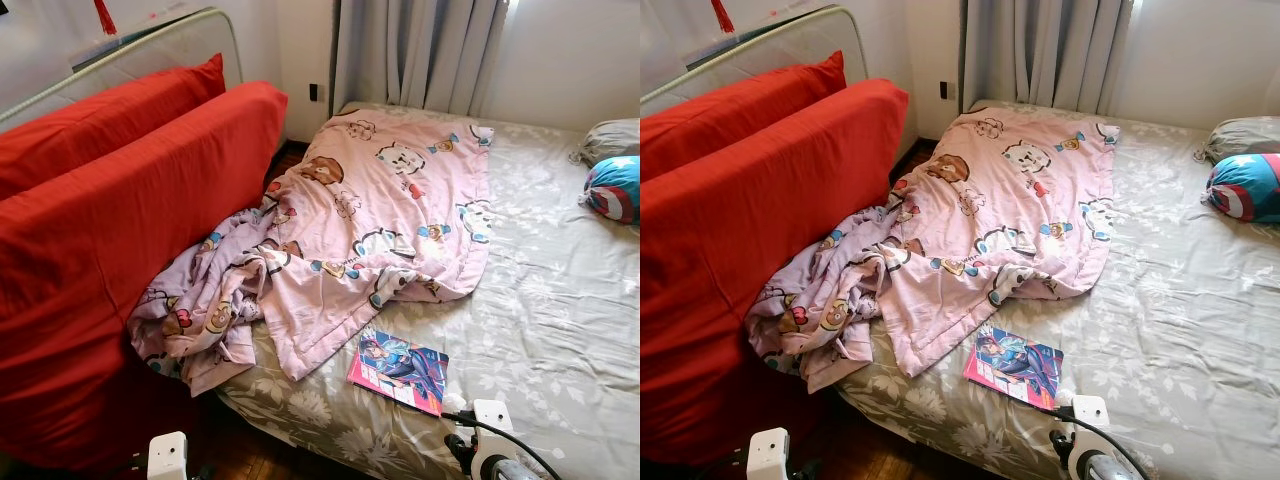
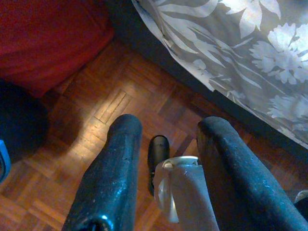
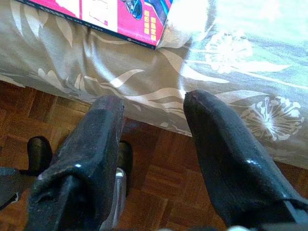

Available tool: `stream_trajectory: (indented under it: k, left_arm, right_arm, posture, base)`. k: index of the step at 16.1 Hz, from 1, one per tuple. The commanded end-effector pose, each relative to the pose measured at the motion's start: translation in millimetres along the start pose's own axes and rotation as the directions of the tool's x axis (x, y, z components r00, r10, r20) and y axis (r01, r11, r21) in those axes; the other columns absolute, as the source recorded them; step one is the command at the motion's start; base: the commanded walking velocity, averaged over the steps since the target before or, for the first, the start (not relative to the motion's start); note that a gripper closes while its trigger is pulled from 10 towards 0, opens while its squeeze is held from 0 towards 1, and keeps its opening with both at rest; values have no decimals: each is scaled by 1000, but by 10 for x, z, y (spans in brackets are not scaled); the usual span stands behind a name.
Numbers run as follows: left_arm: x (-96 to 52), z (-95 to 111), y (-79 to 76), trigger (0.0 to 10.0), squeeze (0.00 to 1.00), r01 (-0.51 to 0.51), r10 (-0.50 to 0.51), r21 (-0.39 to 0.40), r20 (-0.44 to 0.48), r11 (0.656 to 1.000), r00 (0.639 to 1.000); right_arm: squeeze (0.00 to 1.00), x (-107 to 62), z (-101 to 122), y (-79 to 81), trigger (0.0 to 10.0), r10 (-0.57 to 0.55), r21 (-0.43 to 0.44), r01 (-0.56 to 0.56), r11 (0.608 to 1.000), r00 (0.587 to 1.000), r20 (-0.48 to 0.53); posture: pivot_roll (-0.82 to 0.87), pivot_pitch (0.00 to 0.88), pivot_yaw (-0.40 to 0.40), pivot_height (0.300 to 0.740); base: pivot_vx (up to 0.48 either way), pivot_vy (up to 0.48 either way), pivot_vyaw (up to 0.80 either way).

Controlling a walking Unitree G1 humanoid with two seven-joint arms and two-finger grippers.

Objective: Clean up the room

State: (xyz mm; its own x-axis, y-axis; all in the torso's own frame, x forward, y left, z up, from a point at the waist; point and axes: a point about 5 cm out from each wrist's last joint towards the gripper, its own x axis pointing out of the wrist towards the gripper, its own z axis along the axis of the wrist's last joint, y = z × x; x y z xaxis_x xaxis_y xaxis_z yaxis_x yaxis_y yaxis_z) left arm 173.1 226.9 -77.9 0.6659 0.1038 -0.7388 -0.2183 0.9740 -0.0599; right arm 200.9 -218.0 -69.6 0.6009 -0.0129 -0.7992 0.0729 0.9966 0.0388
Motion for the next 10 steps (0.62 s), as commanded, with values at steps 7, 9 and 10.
stream_trajectory:
  k: [7, 9, 10]
  left_arm:
    - [-8, -28, 16, 10000, 0, -4, 4, -12, -13, 1000, 1000]
    - [-7, -28, 10, 10000, 0, -3, 3, -11, -12, 1000, 1000]
    - [-9, -32, 8, 10000, 0, -3, 3, -12, -11, 1000, 1000]
  right_arm:
    - [0, -4, 5, -14, 10000, -7, 20, 7, 1000, 1000, 17]
    - [0, -5, 2, -15, 10000, -8, 13, 7, 1000, 1000, 15]
    - [0, -5, 2, -19, 10000, -9, 13, 9, 1000, 1000, 15]
  posture:
    - [12, 39, -8, 740]
    - [12, 39, -8, 740]
    - [11, 43, -9, 740]
  base:
    - [0, 0, 0]
    - [0, 0, 0]
    - [0, 0, 0]
